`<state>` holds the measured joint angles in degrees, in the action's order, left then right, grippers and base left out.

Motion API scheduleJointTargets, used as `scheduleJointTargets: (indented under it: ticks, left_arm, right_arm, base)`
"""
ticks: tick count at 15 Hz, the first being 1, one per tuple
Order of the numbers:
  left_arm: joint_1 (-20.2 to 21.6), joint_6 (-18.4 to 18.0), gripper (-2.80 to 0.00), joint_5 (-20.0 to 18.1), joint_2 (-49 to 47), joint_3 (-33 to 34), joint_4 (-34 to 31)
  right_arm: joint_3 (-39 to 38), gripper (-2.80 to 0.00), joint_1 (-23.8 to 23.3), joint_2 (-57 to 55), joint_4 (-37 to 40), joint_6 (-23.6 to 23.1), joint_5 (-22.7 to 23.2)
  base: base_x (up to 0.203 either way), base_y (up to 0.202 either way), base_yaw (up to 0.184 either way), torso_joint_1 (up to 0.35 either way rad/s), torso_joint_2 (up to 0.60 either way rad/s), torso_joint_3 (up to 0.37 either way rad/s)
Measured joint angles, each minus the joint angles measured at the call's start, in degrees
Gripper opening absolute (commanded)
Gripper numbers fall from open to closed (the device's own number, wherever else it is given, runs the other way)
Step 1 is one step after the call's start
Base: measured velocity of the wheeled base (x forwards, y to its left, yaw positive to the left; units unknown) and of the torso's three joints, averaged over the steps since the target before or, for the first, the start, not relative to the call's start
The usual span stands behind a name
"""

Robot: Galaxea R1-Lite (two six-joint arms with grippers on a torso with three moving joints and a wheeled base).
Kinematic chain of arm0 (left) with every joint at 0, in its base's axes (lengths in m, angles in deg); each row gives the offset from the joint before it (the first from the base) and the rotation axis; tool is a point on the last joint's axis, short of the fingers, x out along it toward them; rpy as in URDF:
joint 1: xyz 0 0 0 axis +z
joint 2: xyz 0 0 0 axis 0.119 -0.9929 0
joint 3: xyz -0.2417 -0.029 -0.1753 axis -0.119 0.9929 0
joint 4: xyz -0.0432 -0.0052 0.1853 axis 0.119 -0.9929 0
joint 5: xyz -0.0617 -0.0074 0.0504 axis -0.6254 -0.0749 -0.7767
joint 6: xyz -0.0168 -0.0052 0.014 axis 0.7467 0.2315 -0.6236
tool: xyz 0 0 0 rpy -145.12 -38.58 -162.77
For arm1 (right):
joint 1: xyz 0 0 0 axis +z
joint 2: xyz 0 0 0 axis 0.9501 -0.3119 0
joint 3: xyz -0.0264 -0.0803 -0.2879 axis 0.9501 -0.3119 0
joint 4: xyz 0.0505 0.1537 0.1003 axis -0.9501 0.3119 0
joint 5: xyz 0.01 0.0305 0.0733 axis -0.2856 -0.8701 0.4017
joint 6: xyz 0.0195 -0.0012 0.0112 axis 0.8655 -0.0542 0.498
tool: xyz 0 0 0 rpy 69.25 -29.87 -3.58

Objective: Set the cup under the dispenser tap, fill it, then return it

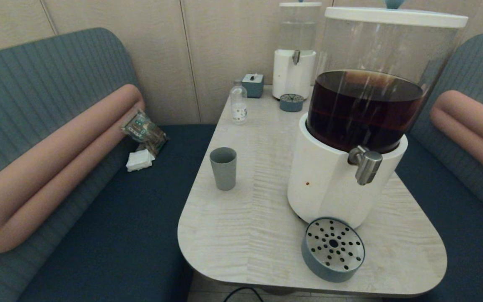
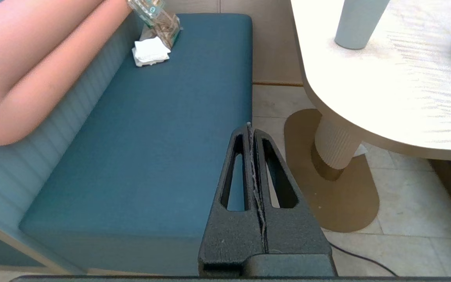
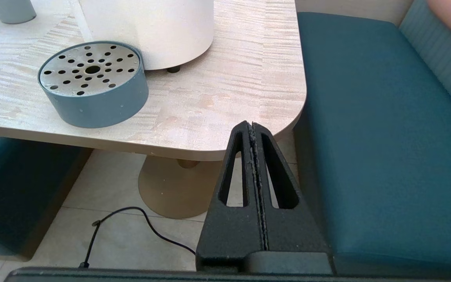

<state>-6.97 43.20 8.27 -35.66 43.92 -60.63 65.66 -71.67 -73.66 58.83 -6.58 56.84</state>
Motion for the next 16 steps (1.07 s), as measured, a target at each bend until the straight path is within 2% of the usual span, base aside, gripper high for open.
scheduleJointTargets:
  ticks: [16]
  left_arm:
    - [0.00, 0.40, -2.80, 0.96, -0.01, 0.06, -0.19]
  right_arm:
    - [0.00, -2.80, 0.00, 0.00, 0.00, 0.00, 0.04]
  base:
    - [0.000, 0.000, 0.000, 0.000, 0.00, 0.000]
